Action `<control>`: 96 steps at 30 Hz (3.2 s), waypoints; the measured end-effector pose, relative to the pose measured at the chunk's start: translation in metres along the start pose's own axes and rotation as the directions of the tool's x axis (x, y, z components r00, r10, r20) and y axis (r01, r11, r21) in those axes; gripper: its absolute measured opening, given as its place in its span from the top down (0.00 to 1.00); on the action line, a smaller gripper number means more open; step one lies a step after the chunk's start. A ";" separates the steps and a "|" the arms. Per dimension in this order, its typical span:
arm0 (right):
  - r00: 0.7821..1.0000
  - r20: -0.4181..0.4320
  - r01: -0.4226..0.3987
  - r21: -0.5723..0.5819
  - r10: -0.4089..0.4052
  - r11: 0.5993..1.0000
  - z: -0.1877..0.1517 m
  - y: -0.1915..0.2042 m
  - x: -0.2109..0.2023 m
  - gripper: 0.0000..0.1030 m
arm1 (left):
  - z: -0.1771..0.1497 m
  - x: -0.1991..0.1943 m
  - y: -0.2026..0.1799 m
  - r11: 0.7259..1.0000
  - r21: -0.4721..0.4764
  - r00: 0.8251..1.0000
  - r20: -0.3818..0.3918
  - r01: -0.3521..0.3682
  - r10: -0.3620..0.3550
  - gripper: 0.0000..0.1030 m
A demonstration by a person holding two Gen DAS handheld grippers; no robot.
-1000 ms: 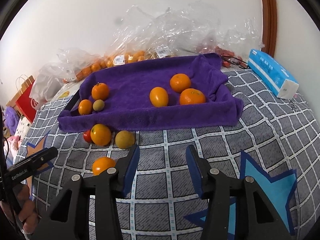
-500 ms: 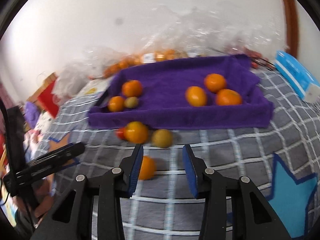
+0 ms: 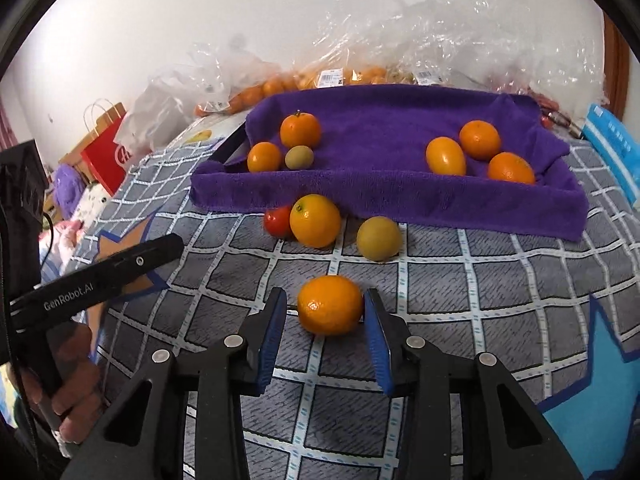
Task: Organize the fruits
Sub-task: 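Close right gripper on a small orange while left tool moves toward the red tomato, then lower left tool onto the red tomato and close left gripper on it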
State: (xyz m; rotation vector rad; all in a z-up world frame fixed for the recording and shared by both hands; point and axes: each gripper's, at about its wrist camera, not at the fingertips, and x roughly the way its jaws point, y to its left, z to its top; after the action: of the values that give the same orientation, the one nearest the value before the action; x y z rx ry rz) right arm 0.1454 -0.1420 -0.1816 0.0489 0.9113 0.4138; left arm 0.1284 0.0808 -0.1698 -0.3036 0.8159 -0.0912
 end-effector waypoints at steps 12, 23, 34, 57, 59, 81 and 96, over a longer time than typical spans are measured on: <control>0.992 -0.006 0.123 0.030 -0.123 0.992 -0.008 -0.037 -0.005 0.62 | 0.000 0.002 -0.002 1.000 0.006 1.000 -0.006 0.003 -0.003 0.43; 0.991 0.028 0.134 0.021 -0.135 0.991 -0.009 -0.040 -0.013 0.63 | 0.000 0.002 -0.001 1.000 0.004 1.000 -0.008 0.025 -0.025 0.43; 0.977 0.071 0.200 0.036 -0.202 0.979 -0.007 -0.071 -0.026 0.63 | 0.004 -0.007 -0.031 0.998 0.031 0.997 -0.058 0.061 -0.059 0.43; 0.992 0.080 0.090 0.144 -0.102 0.985 -0.009 -0.093 -0.026 0.63 | 0.017 0.052 -0.081 0.988 0.148 0.994 -0.106 0.035 -0.020 0.65; 0.992 0.077 0.084 0.145 -0.096 0.986 -0.009 -0.094 -0.026 0.63 | 0.018 0.056 -0.083 0.989 0.147 0.994 -0.110 0.034 -0.018 0.65; 0.993 0.067 0.084 0.158 -0.095 0.984 -0.010 -0.096 -0.023 0.63 | 0.019 0.057 -0.074 0.984 0.102 0.987 -0.081 0.148 -0.140 0.75; 0.993 0.059 0.089 0.161 -0.100 0.983 -0.009 -0.098 -0.021 0.63 | 0.020 0.060 -0.072 0.986 0.086 0.987 -0.087 0.143 -0.135 0.77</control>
State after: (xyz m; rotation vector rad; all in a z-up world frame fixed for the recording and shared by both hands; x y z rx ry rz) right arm 0.1586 -0.2412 -0.1921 0.1635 0.8754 0.2489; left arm 0.1867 0.0047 -0.1777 -0.2713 0.8679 -0.2729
